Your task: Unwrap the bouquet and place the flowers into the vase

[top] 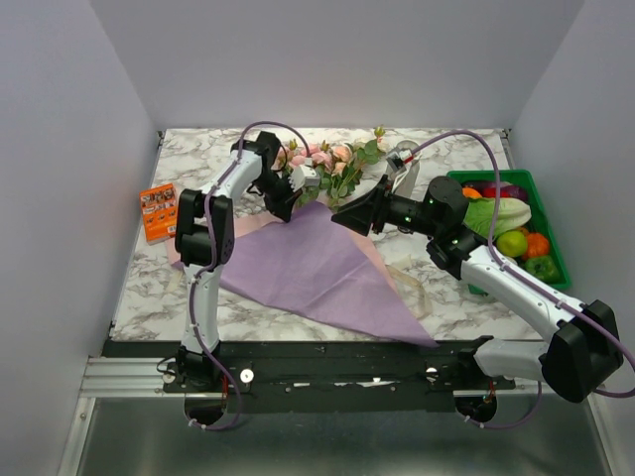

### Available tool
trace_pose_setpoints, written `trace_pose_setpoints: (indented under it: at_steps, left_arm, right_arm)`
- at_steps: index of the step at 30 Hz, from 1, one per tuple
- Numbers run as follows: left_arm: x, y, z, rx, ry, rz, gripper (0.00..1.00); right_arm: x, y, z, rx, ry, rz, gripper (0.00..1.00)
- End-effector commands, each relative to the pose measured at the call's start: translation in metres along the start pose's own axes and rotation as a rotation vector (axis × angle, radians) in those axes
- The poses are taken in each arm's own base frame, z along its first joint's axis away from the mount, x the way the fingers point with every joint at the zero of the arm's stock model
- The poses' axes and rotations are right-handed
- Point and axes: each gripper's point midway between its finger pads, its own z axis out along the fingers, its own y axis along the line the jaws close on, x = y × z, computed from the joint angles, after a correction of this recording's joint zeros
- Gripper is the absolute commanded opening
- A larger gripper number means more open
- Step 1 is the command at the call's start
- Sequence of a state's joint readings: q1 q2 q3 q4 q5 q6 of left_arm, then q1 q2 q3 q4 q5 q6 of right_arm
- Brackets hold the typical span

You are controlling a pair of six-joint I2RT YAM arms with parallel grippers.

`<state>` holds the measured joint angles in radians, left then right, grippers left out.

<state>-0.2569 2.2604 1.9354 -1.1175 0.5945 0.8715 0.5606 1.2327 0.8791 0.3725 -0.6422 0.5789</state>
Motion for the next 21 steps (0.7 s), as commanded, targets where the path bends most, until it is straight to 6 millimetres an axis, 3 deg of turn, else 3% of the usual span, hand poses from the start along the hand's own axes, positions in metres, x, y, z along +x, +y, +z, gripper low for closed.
trace_pose_setpoints:
  at_steps: [1, 5, 8, 10, 13, 21]
  left_arm:
    - [-0.015, -0.016, -0.024, -0.014, -0.039, 0.022, 0.00]
    - [-0.025, -0.026, -0.038, -0.021, -0.050, 0.034, 0.00]
    - [-0.035, -0.047, -0.061, -0.036, -0.073, 0.060, 0.00]
    - [-0.046, -0.066, -0.083, -0.062, -0.099, 0.090, 0.00]
    - [-0.046, -0.104, -0.104, -0.045, -0.109, 0.134, 0.00]
    - [-0.009, -0.210, -0.135, 0.069, -0.050, 0.251, 0.00]
  right_arm:
    - [-0.004, -0.002, -0.001, 0.007, -0.006, -0.011, 0.54]
    - [-0.006, -0.012, -0.003, 0.065, -0.006, -0.032, 0.53]
    - [-0.013, -0.022, -0.005, 0.116, -0.019, -0.043, 0.50]
    - [-0.018, -0.025, -0.006, 0.135, -0.026, -0.039, 0.43]
    - [-0.025, -0.026, -0.006, 0.147, -0.034, -0.034, 0.42]
    - [-0.028, -0.032, -0.002, 0.174, -0.003, -0.055, 0.43]
